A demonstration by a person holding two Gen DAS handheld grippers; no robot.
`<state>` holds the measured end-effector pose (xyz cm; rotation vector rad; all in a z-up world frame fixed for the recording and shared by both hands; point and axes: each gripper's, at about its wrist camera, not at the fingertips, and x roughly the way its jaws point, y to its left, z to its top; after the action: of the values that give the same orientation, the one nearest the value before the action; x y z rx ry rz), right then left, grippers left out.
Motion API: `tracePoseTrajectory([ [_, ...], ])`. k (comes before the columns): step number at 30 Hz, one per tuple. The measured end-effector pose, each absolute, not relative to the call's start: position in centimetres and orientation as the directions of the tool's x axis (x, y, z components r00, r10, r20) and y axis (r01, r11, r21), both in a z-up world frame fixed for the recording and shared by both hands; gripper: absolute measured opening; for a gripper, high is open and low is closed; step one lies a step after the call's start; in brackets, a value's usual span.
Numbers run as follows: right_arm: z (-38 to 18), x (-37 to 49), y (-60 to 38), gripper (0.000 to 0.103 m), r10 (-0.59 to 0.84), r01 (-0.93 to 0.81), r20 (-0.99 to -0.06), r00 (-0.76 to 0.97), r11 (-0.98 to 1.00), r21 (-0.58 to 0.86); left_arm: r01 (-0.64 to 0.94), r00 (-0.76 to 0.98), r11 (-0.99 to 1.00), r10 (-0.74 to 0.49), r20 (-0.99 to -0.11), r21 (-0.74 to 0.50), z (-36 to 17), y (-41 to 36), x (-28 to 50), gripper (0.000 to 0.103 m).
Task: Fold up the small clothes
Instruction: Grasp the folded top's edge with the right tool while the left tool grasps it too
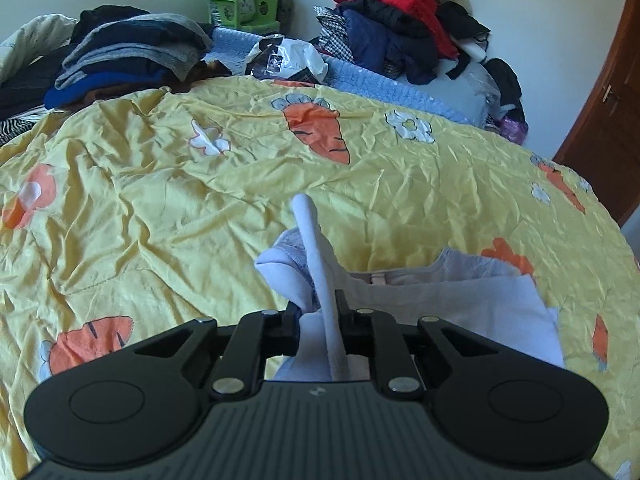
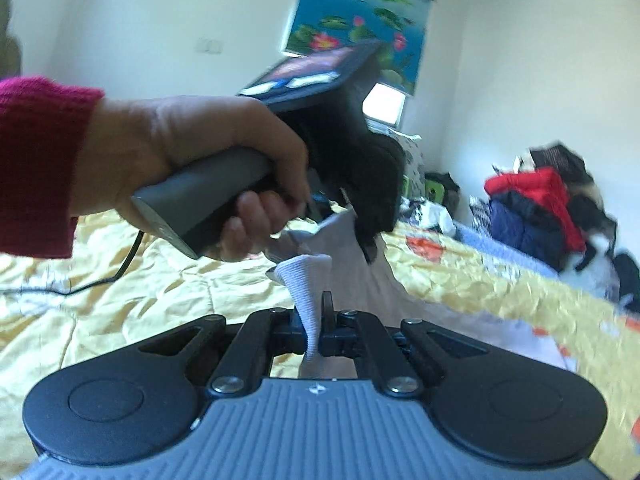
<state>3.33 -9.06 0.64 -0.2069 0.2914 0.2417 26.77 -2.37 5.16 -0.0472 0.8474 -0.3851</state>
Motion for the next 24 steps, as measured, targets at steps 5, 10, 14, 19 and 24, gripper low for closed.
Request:
tracePoseTrajectory([
  [5,1.4,2.7,-12.4,0.004,0.207,-0.222,-0.304,0.93,0.975,-0.014,0.291,0.622,0.936,-0.344,-0.704,-0.2,5.9,-4.1,26.2,0.014],
  [10,1.9,2.2,-16.6,0.004,0.22,-0.174,-0.293,0.931,0.969,0.174,0.296,0.63,0.933,-0.353,-0.692,-0.205,7.0,-6.7,25.6,0.014],
  [14,1.7,1.4,-19.2,0.004,0.201,-0.129,-0.283,0.938,0.959,0.254,0.317,0.632,0.929,-0.358,-0.687,-0.192,7.4,-9.7,25.2,0.014],
  [19,1.0,0.8,-22.0,0.004,0.18,-0.078,-0.283,0.942,0.938,0.338,0.348,0.623,0.922,-0.363,-0.693,-0.169,7.0,-13.7,24.7,0.014],
  [24,0.0,0.3,-25.0,0.004,0.16,-0.02,-0.295,0.942,0.904,0.427,0.384,0.611,0.914,-0.355,-0.708,-0.127,5.8,-17.5,24.2,0.014],
])
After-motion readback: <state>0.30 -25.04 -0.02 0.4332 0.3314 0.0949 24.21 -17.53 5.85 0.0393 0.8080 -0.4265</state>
